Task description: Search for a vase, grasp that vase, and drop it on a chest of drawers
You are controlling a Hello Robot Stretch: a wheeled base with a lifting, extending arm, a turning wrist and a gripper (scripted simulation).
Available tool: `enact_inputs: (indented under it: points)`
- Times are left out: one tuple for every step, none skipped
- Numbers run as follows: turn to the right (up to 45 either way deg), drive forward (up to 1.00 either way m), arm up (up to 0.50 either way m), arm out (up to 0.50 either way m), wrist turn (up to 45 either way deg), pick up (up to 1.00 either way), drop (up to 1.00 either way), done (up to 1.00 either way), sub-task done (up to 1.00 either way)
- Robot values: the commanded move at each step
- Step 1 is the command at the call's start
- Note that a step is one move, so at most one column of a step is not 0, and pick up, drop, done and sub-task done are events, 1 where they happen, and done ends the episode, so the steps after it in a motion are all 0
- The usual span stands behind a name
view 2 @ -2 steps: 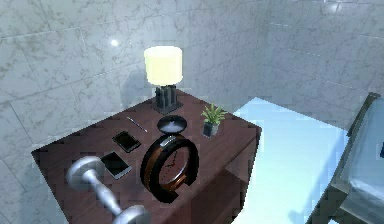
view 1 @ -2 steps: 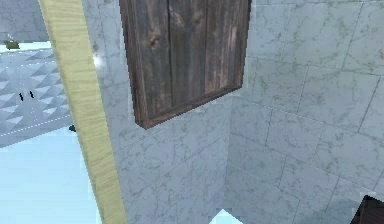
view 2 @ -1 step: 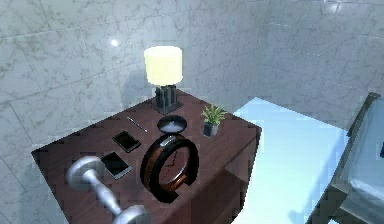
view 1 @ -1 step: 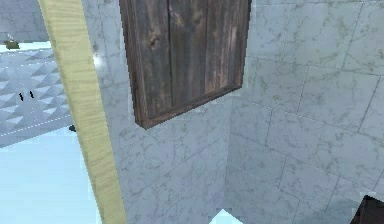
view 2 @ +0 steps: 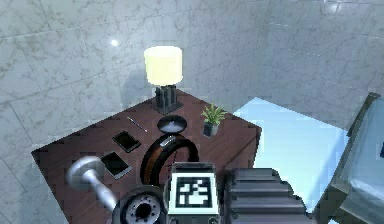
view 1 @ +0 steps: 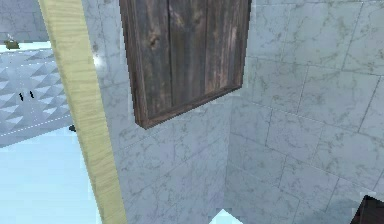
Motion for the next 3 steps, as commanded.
enact_inputs:
  points:
    - [0.0, 0.00, 0.00, 0.50, 0.0, 0.00, 0.00, 0.00, 0.00]
    - [0.0, 0.00, 0.00, 0.00, 45.0, 0.00, 0.00, 0.00, 0.00]
    - [0.0, 0.00, 0.00, 0.00, 45.0, 0.00, 0.00, 0.00, 0.00]
